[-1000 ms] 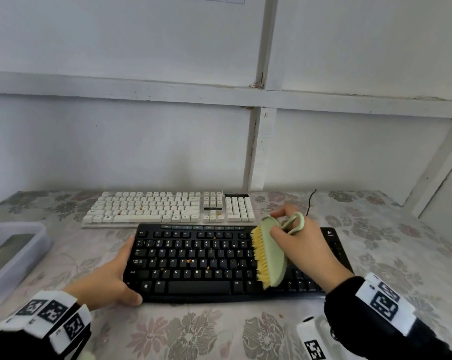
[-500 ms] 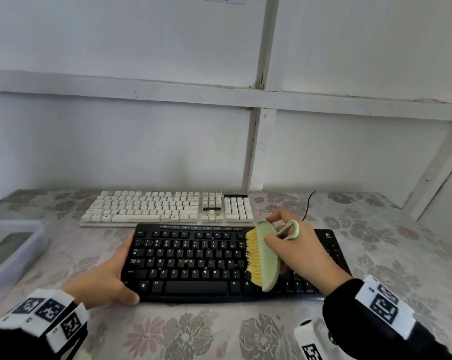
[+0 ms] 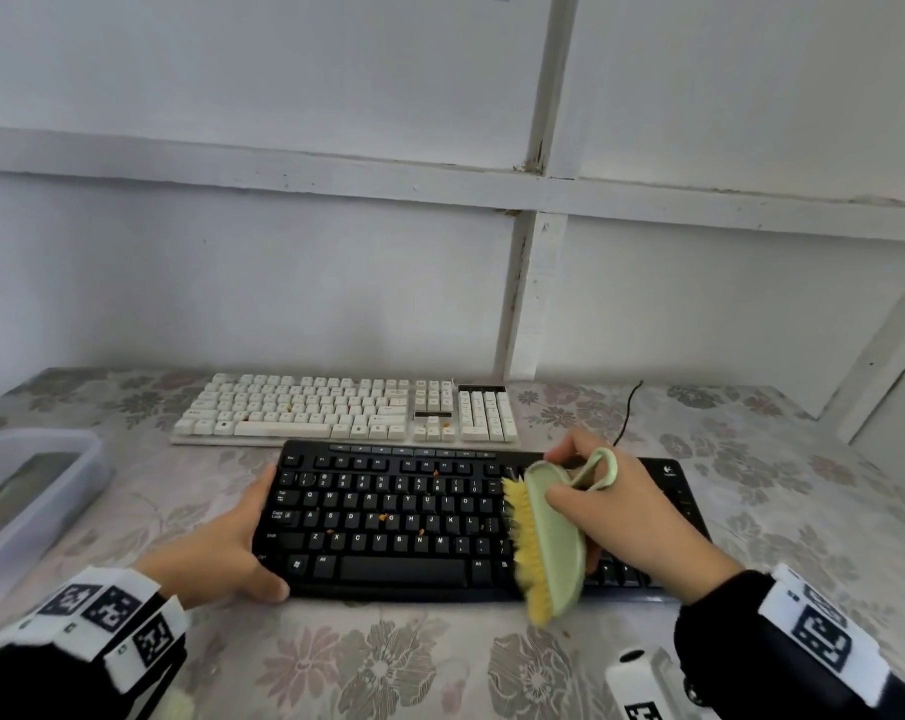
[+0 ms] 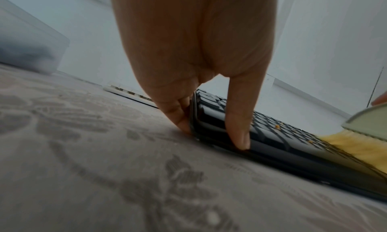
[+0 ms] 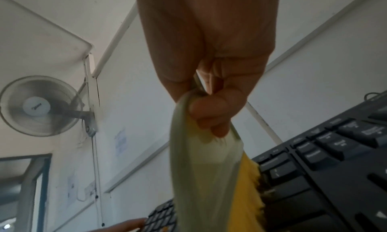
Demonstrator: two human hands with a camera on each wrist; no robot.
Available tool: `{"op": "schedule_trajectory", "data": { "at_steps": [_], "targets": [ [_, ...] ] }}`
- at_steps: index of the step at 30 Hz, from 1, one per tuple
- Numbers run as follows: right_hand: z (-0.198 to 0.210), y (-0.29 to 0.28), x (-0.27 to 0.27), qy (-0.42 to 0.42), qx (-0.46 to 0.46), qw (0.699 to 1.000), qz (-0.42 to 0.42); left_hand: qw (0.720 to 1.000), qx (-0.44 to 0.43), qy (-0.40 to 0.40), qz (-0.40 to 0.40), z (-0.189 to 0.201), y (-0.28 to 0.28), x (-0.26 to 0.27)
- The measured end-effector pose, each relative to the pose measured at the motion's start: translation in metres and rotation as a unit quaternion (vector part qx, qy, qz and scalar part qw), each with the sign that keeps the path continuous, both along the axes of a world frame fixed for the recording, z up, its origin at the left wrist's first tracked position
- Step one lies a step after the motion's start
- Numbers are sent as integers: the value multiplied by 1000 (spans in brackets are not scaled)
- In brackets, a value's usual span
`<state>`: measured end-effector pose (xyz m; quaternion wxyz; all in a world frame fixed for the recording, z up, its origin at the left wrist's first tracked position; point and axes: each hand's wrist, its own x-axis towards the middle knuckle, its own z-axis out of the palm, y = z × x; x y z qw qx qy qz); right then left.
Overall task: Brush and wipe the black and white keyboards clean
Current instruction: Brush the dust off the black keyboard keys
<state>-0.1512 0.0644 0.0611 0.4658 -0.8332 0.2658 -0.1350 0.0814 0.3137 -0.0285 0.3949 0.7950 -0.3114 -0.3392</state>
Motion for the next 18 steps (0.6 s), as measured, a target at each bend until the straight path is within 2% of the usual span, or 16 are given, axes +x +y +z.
{"op": "schedule_trajectory", "data": {
  "at_steps": [3,8,10,18],
  "targets": [
    [7,0,-5,32,-13,999,29,1000,-10,-5,1,2,-2,-1],
    [13,-4,11,-91,-10,995,-34,1000,-10,14,11,0,-1,-1],
    [10,-3,19,-105,-14,994,-40,1000,-5,14,10,0,-1,0],
    [1,8,9,-4,8,999,32,999,35,-1,9,-1,-1,4]
  ]
}}
